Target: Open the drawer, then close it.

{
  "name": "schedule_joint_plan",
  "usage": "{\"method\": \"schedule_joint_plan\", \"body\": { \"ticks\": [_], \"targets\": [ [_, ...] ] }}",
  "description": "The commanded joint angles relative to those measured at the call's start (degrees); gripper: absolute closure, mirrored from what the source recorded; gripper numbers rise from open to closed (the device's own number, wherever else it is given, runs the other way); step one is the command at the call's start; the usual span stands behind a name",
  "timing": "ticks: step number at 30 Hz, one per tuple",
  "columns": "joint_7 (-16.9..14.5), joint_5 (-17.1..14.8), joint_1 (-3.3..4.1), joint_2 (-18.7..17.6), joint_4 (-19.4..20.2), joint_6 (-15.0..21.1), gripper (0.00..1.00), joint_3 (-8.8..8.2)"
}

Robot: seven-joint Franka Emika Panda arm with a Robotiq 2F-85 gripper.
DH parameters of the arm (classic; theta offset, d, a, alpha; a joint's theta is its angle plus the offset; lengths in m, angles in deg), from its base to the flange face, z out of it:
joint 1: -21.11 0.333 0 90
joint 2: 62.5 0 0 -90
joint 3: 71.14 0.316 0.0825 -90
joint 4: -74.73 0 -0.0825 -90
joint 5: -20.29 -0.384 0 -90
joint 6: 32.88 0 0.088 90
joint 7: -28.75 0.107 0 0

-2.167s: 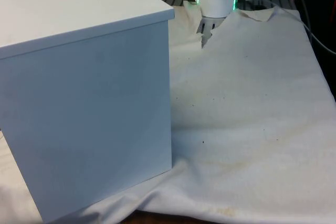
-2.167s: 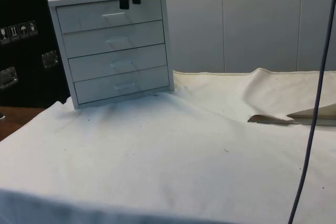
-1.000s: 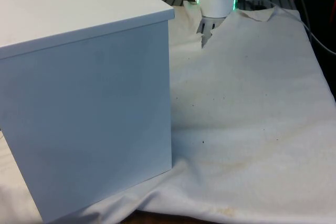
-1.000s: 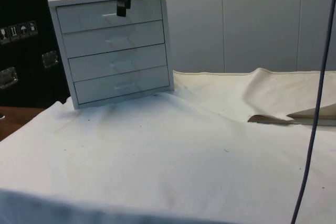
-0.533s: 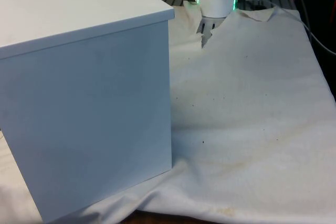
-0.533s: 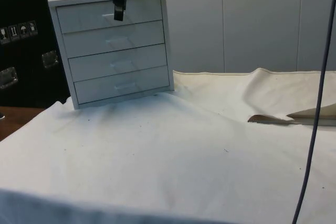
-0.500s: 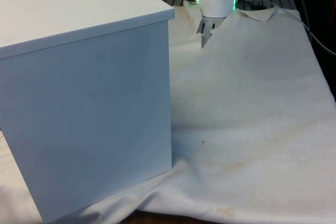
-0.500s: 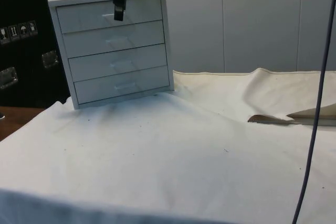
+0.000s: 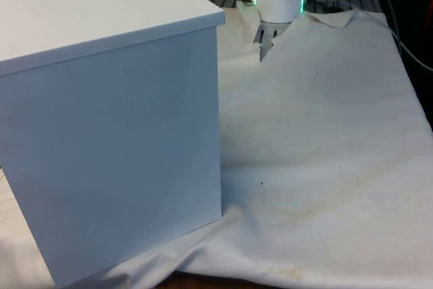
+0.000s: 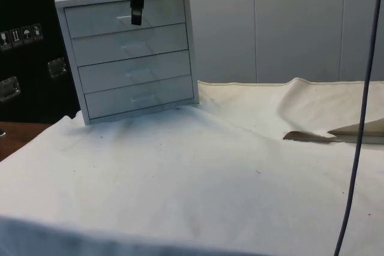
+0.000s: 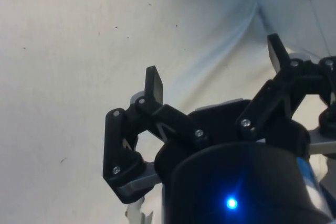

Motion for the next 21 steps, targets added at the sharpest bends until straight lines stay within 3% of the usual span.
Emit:
{"method": "schedule_joint_plan", "body": {
  "ticks": [1, 6, 8, 14, 21],
  "targets": [
    [0.0, 0.2, 0.00, -0.2, -0.1, 0.2, 0.00, -0.06],
    [-0.8, 1.4, -0.06, -1.7, 0.0, 2.9, 0.00, -0.29],
    [-0.5, 0.9, 0.00, -1.5, -0.1, 2.1, 0.00, -0.23],
    [-3.0, 2.0, -0.06, -3.1, 0.3, 5.3, 0.00, -0.69],
    [-5.2, 2.4, -0.11, -3.5, -0.1, 5.2, 0.00, -1.20]
  ]
}}
